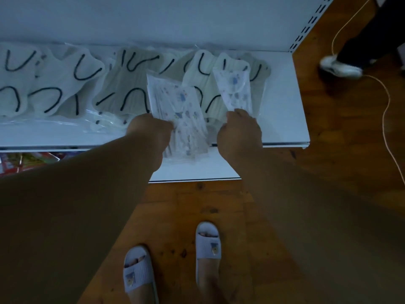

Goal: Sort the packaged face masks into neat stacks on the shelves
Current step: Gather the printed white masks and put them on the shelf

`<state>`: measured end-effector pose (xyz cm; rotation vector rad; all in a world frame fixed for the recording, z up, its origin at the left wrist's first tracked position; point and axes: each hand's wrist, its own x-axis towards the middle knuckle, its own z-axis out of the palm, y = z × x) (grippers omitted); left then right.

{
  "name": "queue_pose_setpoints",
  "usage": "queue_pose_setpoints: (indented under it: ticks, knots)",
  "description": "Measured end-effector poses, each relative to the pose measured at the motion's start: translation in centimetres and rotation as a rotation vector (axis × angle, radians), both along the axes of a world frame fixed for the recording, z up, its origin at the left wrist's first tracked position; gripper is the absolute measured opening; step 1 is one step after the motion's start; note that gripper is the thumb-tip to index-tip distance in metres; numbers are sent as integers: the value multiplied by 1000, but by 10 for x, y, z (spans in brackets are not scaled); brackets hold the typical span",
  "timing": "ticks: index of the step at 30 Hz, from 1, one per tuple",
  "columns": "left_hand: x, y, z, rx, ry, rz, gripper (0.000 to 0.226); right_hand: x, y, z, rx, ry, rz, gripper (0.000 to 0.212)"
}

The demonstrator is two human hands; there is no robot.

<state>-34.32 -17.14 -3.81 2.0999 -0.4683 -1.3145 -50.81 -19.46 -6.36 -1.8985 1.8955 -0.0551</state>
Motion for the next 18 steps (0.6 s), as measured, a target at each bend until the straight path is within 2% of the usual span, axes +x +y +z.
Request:
queue_pose_setpoints:
  ticks: [2,4,7,10,13,15,17,18]
  knots:
    - [-2,1,0,-13,14,-12,12,-1,6,4,-134,-123,-55,33]
    - [-5,2,-3,-54,54,-13,27,1,14,10,-247,-293,-42,33]
    - [-15,5,0,-74,131,14,42,11,33,17,-179,-470,105,28]
    - [-24,12,6,-10,195,60,36,13,51,16,-109,-556,108,30]
    - [-23,19,4,-37,150,44,20,10,54,17,-100,-578,-31,32]
    - [-16,26,4,-54,192,36,21,5,51,23,-80,-580,-227,44]
    - [-10,37,11,-63,262,4,29,2,55,33,114,-680,-498,54]
    - [-9,45,19,-61,293,-27,29,2,62,41,258,-805,-598,51]
